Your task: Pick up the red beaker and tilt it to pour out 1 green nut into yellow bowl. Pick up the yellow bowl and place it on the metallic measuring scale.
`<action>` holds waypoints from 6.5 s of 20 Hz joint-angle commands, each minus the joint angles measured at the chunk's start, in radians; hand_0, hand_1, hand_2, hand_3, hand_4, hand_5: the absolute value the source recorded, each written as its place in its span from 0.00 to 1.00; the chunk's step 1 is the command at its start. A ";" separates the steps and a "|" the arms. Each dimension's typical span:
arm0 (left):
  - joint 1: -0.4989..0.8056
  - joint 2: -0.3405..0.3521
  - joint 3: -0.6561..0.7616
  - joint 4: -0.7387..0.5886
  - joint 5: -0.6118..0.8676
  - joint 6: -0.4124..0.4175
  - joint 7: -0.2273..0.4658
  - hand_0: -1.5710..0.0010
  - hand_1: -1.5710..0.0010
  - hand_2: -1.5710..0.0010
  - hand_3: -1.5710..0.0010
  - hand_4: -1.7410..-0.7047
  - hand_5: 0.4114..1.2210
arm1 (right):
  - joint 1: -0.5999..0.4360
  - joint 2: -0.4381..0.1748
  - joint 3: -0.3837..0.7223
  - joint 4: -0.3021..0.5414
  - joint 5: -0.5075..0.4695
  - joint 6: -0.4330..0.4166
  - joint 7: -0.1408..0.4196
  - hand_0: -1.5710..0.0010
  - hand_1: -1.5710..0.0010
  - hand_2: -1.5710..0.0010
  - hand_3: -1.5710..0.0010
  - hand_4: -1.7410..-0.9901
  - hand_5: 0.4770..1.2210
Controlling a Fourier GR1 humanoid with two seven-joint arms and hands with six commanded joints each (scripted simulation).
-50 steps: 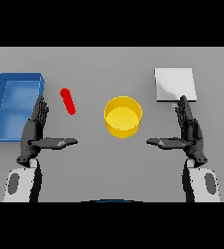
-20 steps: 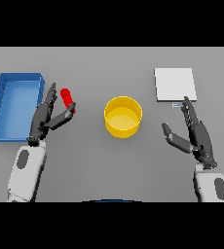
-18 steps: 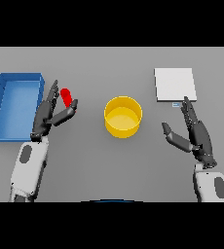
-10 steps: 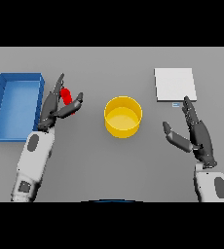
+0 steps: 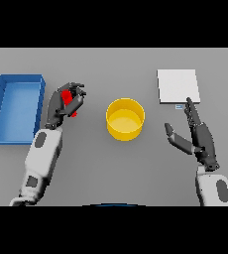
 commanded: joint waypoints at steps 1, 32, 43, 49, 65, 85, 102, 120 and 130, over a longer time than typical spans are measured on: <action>-0.006 0.001 0.002 0.010 -0.002 0.002 -0.011 0.32 0.33 0.33 0.38 0.25 0.73 | -0.002 -0.008 -0.010 0.007 -0.003 -0.001 -0.001 1.00 1.00 1.00 1.00 0.60 0.23; -0.134 0.205 -0.423 -0.271 -0.397 -0.053 0.341 0.00 0.00 0.00 0.00 0.03 0.89 | 0.021 0.009 0.010 -0.003 0.020 -0.007 -0.017 1.00 1.00 1.00 1.00 0.62 0.28; -0.390 0.311 -0.759 -0.138 -0.628 -0.364 0.394 0.00 0.00 0.00 0.06 0.11 0.99 | 0.018 0.013 0.006 -0.012 0.009 -0.006 0.025 1.00 1.00 1.00 1.00 0.62 0.26; -0.523 0.302 -0.914 -0.067 -0.715 -0.511 0.420 0.00 0.00 0.00 0.19 0.04 1.00 | 0.030 0.024 -0.010 -0.010 -0.039 0.012 0.012 1.00 1.00 1.00 1.00 0.58 0.19; -0.749 0.225 -1.291 0.065 -0.909 -0.569 0.298 0.00 0.00 0.00 0.01 0.00 1.00 | 0.010 0.015 -0.014 0.008 -0.016 -0.001 0.009 1.00 1.00 1.00 1.00 0.60 0.18; -1.032 0.282 -1.359 0.192 -0.872 -0.487 0.284 0.00 0.15 0.16 0.13 0.07 0.97 | 0.017 0.018 -0.004 -0.015 -0.012 0.000 -0.016 1.00 1.00 1.00 1.00 0.69 0.19; -1.017 0.624 -0.767 0.614 -0.199 -0.209 0.489 0.00 0.00 0.00 0.11 0.02 1.00 | -0.015 0.006 0.024 0.024 0.020 0.013 -0.047 1.00 1.00 1.00 1.00 0.60 0.23; -0.323 0.793 -0.696 0.081 0.231 0.167 0.837 0.00 0.00 0.00 0.12 0.00 1.00 | -0.029 -0.018 0.016 0.052 0.019 0.026 -0.052 1.00 1.00 1.00 1.00 0.57 0.33; -0.211 0.879 -0.821 -0.119 0.403 0.246 0.840 0.00 0.00 0.00 0.40 0.47 0.49 | -0.024 -0.017 0.026 0.045 0.035 0.018 -0.045 1.00 1.00 1.00 1.00 0.55 0.34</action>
